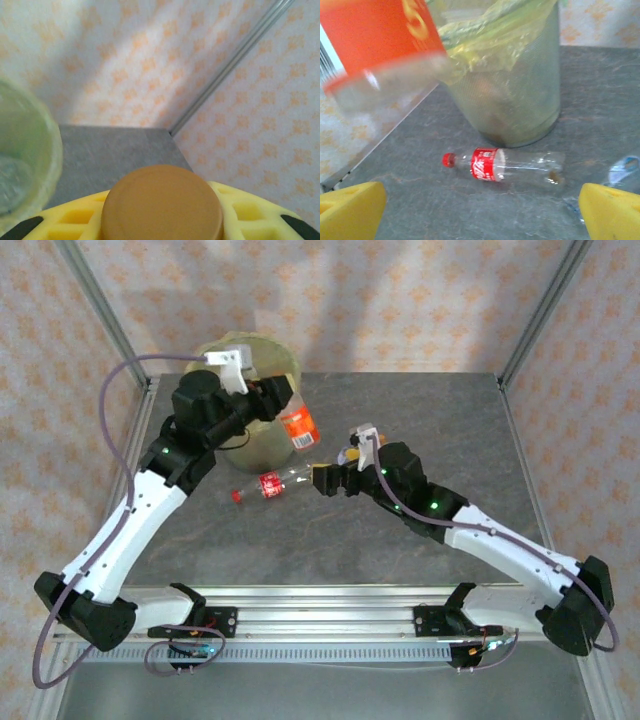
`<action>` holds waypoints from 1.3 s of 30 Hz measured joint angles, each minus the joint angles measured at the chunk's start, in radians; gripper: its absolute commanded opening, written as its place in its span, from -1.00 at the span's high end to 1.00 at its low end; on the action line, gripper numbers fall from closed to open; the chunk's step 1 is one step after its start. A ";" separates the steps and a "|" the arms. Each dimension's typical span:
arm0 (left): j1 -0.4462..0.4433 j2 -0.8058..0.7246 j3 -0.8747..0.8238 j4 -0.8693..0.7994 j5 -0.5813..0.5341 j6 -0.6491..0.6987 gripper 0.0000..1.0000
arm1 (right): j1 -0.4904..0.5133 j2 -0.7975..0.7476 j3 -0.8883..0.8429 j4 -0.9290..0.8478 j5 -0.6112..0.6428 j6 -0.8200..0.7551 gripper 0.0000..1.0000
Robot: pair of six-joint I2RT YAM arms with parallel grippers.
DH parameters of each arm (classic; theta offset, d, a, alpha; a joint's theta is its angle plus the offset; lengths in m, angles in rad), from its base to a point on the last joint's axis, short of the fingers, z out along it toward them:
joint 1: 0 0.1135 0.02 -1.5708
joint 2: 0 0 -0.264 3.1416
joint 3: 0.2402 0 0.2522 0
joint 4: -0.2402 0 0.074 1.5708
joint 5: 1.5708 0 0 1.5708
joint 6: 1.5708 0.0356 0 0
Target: Put the plastic bottles in the bin
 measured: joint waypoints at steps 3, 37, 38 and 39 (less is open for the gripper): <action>0.021 0.013 0.080 -0.005 -0.048 0.053 0.43 | 0.000 -0.034 0.000 -0.020 0.059 0.000 -0.98; 0.241 0.725 0.932 -0.652 -0.208 0.359 0.28 | -0.411 0.031 0.091 -0.502 0.367 0.343 -0.98; 0.241 0.739 0.946 -0.667 -0.207 0.361 0.25 | -0.431 0.031 0.087 -0.508 0.353 0.347 -0.98; 0.241 0.753 0.959 -0.682 -0.207 0.367 0.22 | -0.448 0.031 0.082 -0.509 0.339 0.349 -0.98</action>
